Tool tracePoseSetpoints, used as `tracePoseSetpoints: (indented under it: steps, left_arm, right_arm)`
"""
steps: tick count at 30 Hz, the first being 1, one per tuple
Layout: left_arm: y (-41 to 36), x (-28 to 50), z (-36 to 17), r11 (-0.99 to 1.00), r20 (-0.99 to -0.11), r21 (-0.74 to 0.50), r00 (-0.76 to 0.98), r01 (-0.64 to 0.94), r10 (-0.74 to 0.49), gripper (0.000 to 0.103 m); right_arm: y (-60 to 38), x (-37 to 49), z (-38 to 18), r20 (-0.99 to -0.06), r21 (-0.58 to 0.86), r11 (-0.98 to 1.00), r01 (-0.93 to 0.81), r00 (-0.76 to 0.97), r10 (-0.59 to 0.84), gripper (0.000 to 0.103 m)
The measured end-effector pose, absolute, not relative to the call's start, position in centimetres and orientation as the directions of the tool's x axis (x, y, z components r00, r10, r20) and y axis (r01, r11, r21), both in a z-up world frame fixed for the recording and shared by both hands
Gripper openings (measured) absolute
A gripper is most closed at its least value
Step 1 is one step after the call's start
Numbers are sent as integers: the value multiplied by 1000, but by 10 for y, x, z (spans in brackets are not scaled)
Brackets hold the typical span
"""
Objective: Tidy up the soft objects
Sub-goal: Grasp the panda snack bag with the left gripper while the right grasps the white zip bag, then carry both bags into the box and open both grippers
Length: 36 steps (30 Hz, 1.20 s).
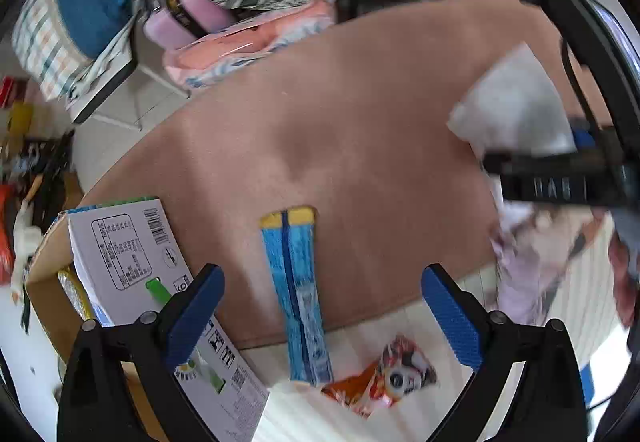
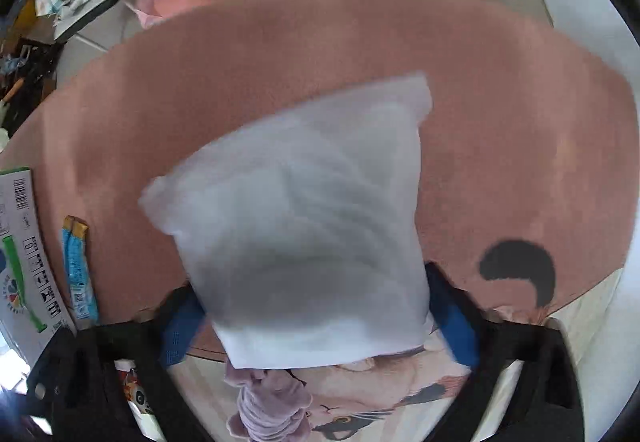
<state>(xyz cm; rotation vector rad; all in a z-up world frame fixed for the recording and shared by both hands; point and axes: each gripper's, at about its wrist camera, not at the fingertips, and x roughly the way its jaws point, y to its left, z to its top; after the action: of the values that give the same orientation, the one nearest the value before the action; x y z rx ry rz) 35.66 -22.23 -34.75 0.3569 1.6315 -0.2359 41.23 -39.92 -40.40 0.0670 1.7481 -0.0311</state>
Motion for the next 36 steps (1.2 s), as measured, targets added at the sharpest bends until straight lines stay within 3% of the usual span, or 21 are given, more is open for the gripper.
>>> tracePoseSetpoints:
  steps: [2, 5, 10, 17, 18, 19, 20, 21, 26, 36]
  left_arm:
    - [-226, 342, -339, 899, -996, 29, -63, 438, 62, 101]
    - [-237, 309, -335, 821, -995, -10, -88, 571, 49, 101]
    - [-255, 249, -366, 684, -973, -7, -163, 730, 164, 101]
    - [-263, 217, -426, 633, -929, 14, -225, 774, 295, 101]
    - [-264, 214, -430, 629, -927, 12, -227, 778, 298, 95]
    - [-264, 209, -433, 625, -925, 15, -227, 780, 306, 65]
    - [-262, 207, -435, 631, -922, 12, -235, 776, 307, 42]
    - [-261, 205, -437, 647, -918, 9, -249, 763, 307, 34]
    - [-241, 199, -410, 772, -958, 27, -204, 635, 201, 30]
    - [-112, 184, -289, 958, -993, -115, -48, 265, -105, 30]
  right_arm:
    - [-409, 405, -397, -986, 22, 996, 88, -165, 37, 80]
    - [-428, 386, -382, -988, 56, 989, 134, -137, 75, 79]
    - [-455, 339, -349, -989, 118, 970, 212, -62, 134, 79]
    - [-452, 278, -331, -987, 142, 959, 245, -41, 157, 79]
    - [-451, 274, -331, -986, 144, 958, 250, -43, 159, 79]
    - [-449, 269, -333, -986, 140, 956, 257, -47, 157, 79]
    - [-448, 265, -335, -987, 136, 956, 259, -50, 154, 79]
    - [-444, 261, -334, -987, 133, 956, 261, -53, 152, 79]
    - [-424, 247, -321, -988, 132, 956, 261, -39, 147, 79]
    - [-314, 240, -225, -973, 220, 963, 159, 112, 203, 79]
